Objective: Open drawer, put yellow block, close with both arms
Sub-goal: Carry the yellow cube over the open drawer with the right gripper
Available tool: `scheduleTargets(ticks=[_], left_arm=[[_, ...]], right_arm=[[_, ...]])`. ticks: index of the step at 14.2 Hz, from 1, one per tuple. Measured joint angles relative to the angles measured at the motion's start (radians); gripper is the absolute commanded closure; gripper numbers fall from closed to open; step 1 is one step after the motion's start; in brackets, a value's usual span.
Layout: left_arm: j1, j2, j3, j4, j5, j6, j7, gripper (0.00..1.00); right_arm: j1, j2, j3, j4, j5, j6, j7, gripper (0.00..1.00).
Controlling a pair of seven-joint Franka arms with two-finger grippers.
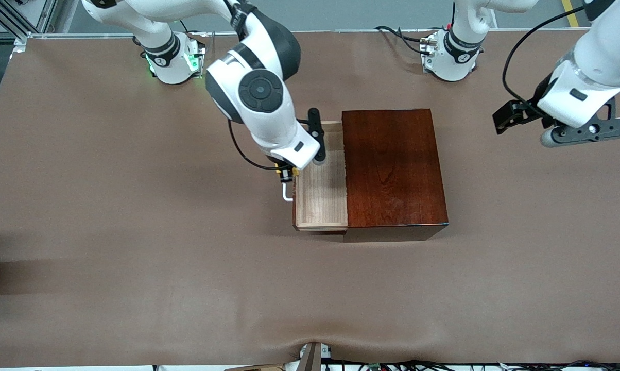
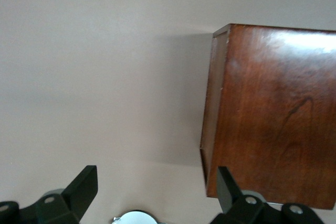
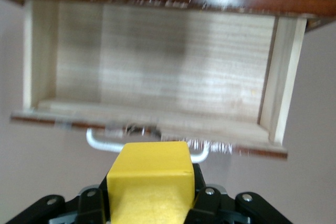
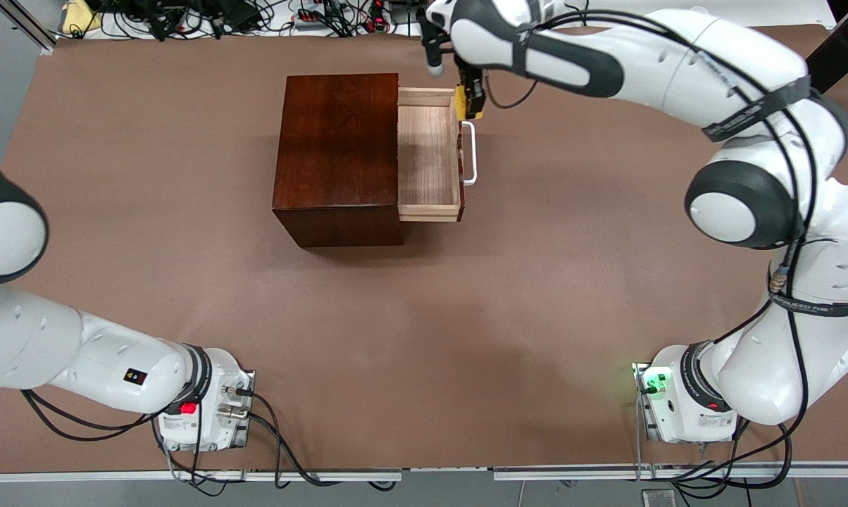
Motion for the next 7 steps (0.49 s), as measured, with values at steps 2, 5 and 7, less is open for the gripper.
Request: scheduleTargets(ticks=[2,5,7], left_arm=[[0.023,-0.032,0.0,-0.036,0.0,0.009,0.035,0.0],[0.027,-0.048,-0.001,-0.051,0.0,0.01,0.044,0.0],[0.029,-0.048,-0.002,-0.051,0.0,0.016,0.055,0.0]], right_arm=[[0.029,0.042,0.0,0.005,0.0,0.067,0.03,1.0],[0.048,0.087,-0.001,0.006,0.0,0.126,0.025,1.0],[0.048,0.105,-0.004,0.007,0.0,0.144,-0.007,1.0]])
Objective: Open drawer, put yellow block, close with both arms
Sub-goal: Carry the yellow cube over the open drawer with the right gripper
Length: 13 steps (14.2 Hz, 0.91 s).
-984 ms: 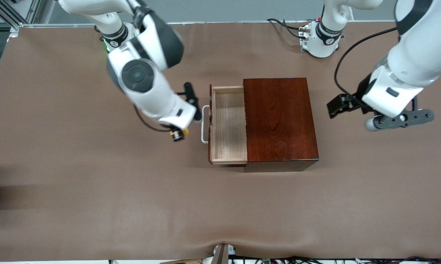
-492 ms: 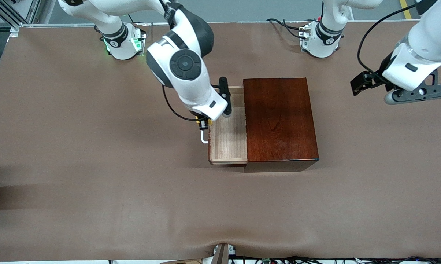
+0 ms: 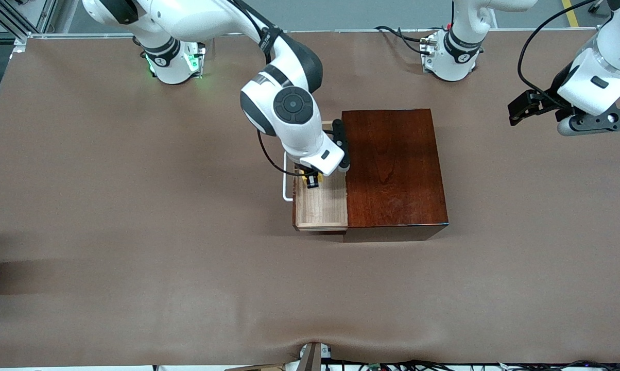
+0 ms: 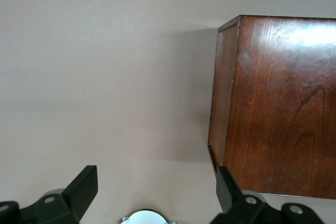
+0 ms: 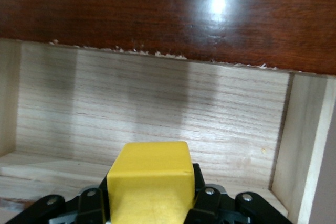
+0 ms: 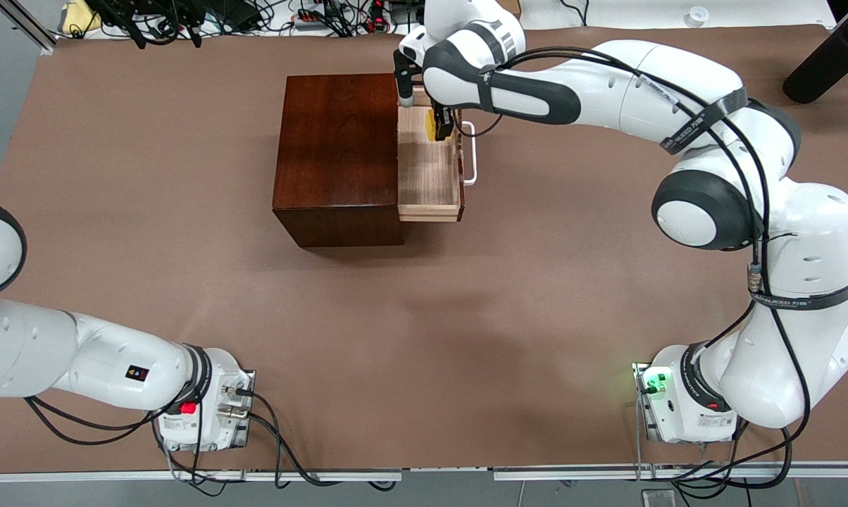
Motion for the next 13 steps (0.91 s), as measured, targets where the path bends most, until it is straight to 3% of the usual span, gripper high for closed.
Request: scheduleTargets(ticks=[6,7,8,13], left_arm=[[0.014,-0.003,0.0,0.009,0.0,0.009,0.03,0.0],[0.014,-0.003,-0.003,0.012,0.0,0.011,0.03,0.0],[0.014,-0.003,-0.006,0.015,0.0,0.011,0.03,0.0],[0.011,-0.003,-0.012,0.019,0.0,0.011,0.03,0.0]], right_arm=[[0.027,0.075,0.0,-0.001,0.0,0.064,-0.02,1.0],[0.032,0.09,0.0,-0.001,-0.003,0.083,-0.02,0.77],[0.036,0.096,-0.001,0.0,-0.014,0.093,-0.019,0.01],[0.042,0.097,-0.003,0.005,-0.03,0.102,-0.019,0.0]])
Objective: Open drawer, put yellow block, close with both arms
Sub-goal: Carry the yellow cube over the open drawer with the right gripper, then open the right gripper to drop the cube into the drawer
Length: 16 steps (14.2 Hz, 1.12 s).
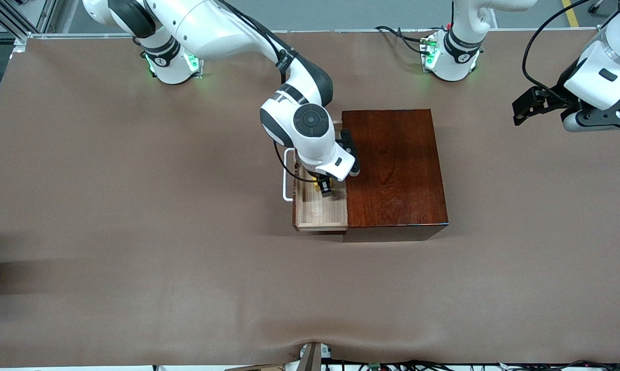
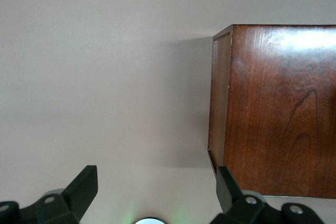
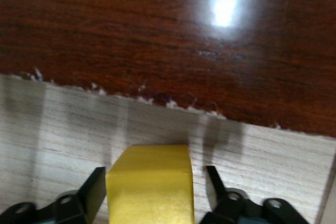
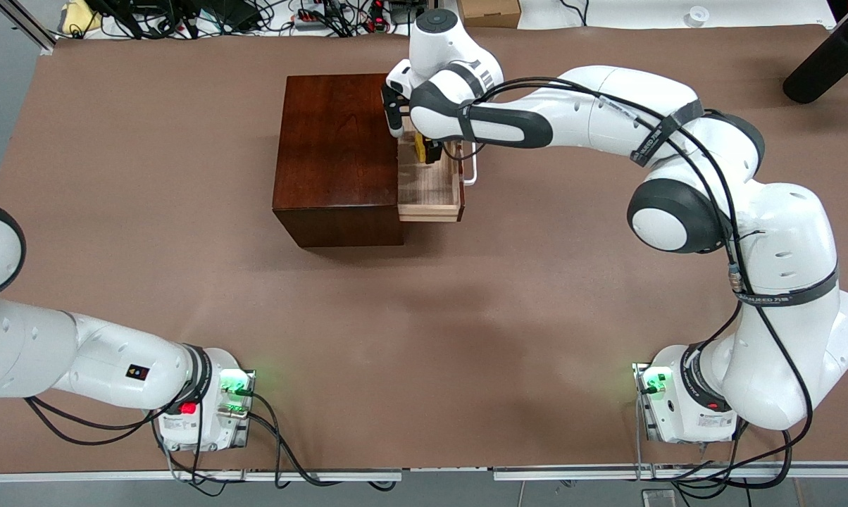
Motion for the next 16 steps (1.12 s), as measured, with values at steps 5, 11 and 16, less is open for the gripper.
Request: scheduleTargets(ticks=[5,11,16], left_arm=[[-0.018,0.019,-0.045,0.032,-0.001,0.004,-0.029,0.0],[-0.038,0.16,-0.227,0.156,-0.001,0.012,-0.322,0.0],[-0.117,0.258,-0.261,0.235,-0.001,0.016,-0.496,0.0]], right_arm=[[0.0,-0.055,-0.002,0.023,-0.004,-0.08,0.0,0.0],[-0.004,-0.173,-0.008,0.029,-0.004,-0.147,0.019,0.0],[-0.113,-0.285,-0.05,0.033,-0.01,-0.287,0.19,0.0]])
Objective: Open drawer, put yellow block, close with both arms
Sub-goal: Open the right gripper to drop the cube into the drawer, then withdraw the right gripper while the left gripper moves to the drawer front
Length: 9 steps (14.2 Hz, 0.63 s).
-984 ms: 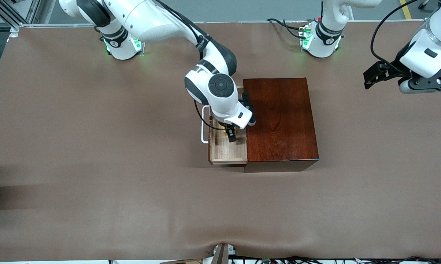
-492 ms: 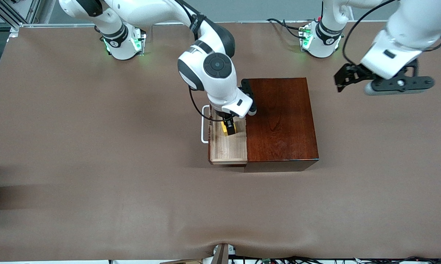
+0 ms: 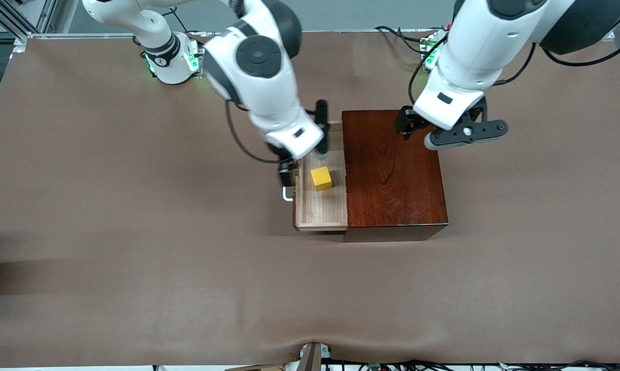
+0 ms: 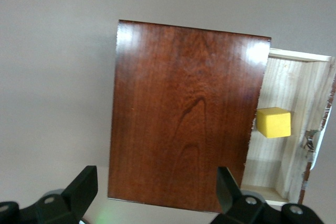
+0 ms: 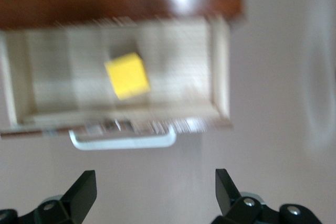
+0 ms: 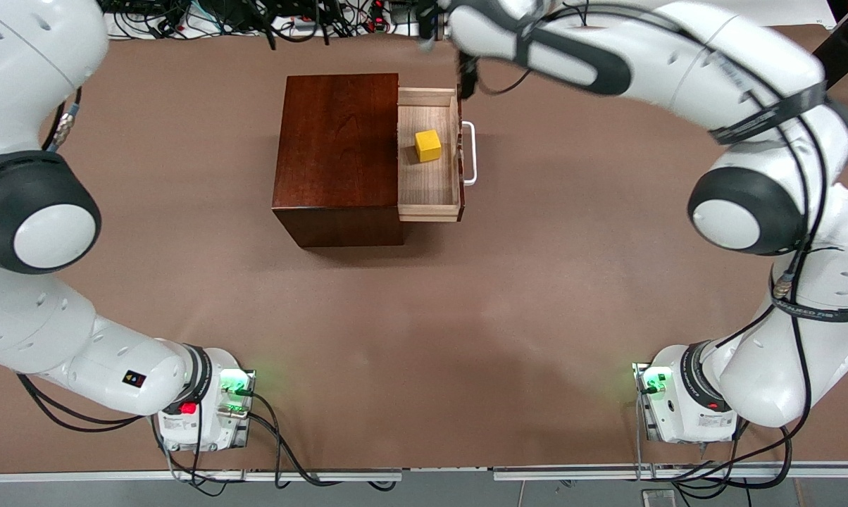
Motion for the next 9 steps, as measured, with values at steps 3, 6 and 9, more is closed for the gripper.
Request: scheduleTargets(ticks=[3,6,9], left_arm=[[-0.055,0.032,0.0,0.03,0.0,0.018,-0.097,0.0],[-0.142,0.104,-0.001,0.06,0.0,0.112,-0.287,0.0],[-0.235,0.219,0.004,0.1,0.0,0.246,-0.508,0.0]], right_arm=[[-0.168,-0.054,-0.036,0.001,-0.001,-0.06,0.052,0.0],[-0.364,-0.098,-0.038,-0.003,0.001,-0.092,0.055,0.0],[-0.47,-0.161,-0.037,-0.036,0.003,-0.125,0.058,0.0]])
